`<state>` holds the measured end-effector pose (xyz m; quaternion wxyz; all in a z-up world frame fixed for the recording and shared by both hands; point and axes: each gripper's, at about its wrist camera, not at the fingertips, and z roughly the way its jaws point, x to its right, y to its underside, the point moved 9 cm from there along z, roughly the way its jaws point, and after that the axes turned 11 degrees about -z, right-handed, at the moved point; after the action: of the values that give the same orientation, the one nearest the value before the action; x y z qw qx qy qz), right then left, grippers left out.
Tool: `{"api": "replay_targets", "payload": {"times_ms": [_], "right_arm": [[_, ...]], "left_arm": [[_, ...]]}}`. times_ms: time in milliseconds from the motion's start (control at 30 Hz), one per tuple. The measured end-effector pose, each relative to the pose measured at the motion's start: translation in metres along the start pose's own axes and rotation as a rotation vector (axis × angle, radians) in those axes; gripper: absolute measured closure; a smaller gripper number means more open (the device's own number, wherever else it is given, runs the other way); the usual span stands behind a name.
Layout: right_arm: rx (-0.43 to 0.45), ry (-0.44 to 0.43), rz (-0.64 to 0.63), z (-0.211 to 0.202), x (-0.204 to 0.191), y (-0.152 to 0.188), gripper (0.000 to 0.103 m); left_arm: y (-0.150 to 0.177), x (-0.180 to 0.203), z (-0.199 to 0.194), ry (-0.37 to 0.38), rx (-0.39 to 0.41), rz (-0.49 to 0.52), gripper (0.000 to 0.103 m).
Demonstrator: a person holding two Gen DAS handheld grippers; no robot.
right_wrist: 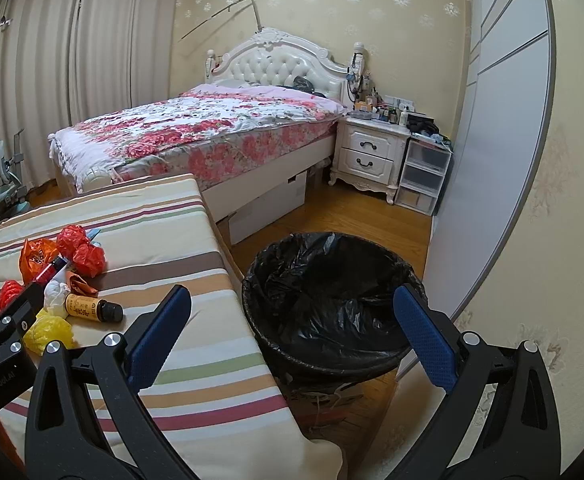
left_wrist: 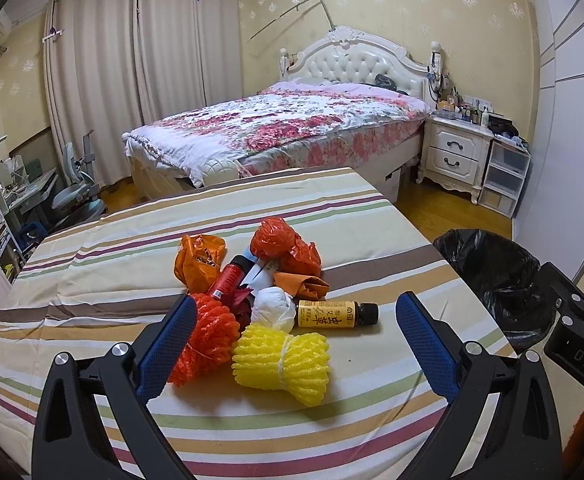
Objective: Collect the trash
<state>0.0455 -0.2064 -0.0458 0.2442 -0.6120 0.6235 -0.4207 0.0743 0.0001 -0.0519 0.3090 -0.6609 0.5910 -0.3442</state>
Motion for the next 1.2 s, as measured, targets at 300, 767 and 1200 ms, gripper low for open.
{"api": "replay_targets", "payload": {"times_ms": [300, 767, 1200], "right_arm": [[-0.002, 0.0, 0.002, 0.0, 0.002, 0.001, 0.004], [-0.005, -0.001, 0.002, 0.001, 0.003, 0.003, 0.004], [-0.008, -0.001, 0.002, 0.001, 0.004, 0.005, 0.004]], "left_arm": [[0.0, 0.0, 0.0, 0.0, -0.002, 0.001, 0.006], [0.001, 0.0, -0.001, 0.0, -0.007, 0.002, 0.006], [0.01, 0.002, 0.002, -0.001, -0.012, 0.003, 0.006]]}}
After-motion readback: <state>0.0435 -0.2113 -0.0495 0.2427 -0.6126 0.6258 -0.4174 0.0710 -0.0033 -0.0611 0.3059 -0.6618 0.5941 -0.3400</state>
